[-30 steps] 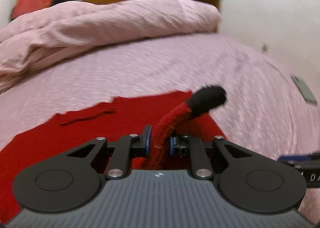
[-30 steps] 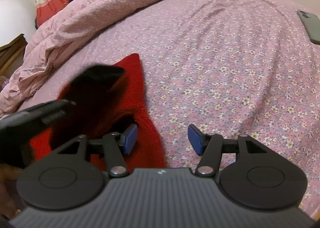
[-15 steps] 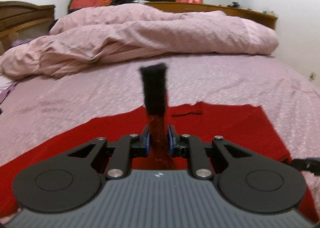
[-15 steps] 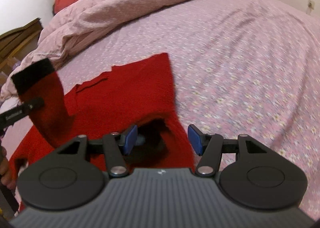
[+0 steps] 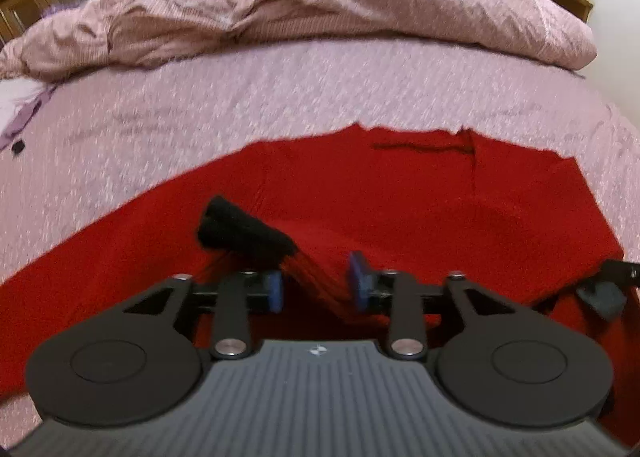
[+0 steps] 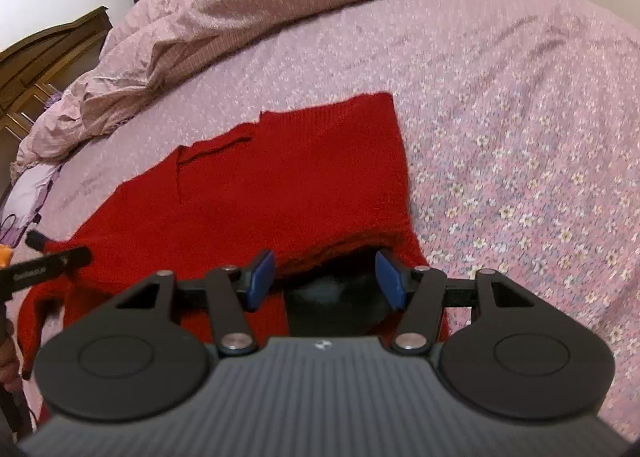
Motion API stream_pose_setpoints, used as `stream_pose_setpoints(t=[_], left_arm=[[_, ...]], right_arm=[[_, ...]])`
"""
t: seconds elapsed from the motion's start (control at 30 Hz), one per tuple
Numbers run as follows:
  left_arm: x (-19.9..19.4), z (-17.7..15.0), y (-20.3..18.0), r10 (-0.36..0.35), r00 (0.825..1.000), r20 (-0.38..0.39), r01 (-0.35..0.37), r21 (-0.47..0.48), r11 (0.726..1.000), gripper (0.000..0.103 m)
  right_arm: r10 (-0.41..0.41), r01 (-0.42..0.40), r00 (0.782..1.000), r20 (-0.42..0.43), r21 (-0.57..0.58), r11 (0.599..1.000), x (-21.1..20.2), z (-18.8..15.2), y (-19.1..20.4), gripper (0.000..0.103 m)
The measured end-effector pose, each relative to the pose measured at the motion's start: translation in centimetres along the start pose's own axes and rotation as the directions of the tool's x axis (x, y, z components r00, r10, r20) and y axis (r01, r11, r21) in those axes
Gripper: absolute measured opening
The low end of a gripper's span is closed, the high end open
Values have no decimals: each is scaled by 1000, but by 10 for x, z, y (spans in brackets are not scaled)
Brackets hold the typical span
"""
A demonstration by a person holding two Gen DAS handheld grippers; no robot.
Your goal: Fold small clothes
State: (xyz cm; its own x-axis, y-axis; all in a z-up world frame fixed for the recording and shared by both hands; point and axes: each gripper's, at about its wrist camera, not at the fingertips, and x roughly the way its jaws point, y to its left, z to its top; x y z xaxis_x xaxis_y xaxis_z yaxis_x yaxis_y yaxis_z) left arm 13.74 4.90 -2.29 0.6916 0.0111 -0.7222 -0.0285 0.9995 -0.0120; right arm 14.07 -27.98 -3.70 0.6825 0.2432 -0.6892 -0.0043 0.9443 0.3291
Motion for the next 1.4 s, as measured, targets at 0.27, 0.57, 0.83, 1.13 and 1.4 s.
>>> stream_pose_setpoints(t=[0.27, 0.57, 0.83, 1.13, 1.4], left_arm=[[-10, -17, 25, 32, 999, -28, -33, -5, 999, 65], [-3, -7, 57, 35, 999, 22, -32, -121, 992, 66], [31, -2, 57, 29, 1000, -6, -30, -113, 993, 66], [54, -5, 56, 32, 999, -19, -33, -94, 995, 66], [58, 1, 55, 8, 1000, 6, -8, -91, 996, 65]], right_arm=[[-15, 17, 998, -58, 36, 999, 16, -11, -9, 58], [-9, 12, 998, -64, 37, 999, 18, -12, -11, 58], [11, -8, 999, -41, 63, 998, 20, -17, -17, 61], [48, -47, 998, -33, 44, 998, 22, -18, -15, 72], [-2, 1, 1000, -22, -43, 999, 9, -3, 2, 73]])
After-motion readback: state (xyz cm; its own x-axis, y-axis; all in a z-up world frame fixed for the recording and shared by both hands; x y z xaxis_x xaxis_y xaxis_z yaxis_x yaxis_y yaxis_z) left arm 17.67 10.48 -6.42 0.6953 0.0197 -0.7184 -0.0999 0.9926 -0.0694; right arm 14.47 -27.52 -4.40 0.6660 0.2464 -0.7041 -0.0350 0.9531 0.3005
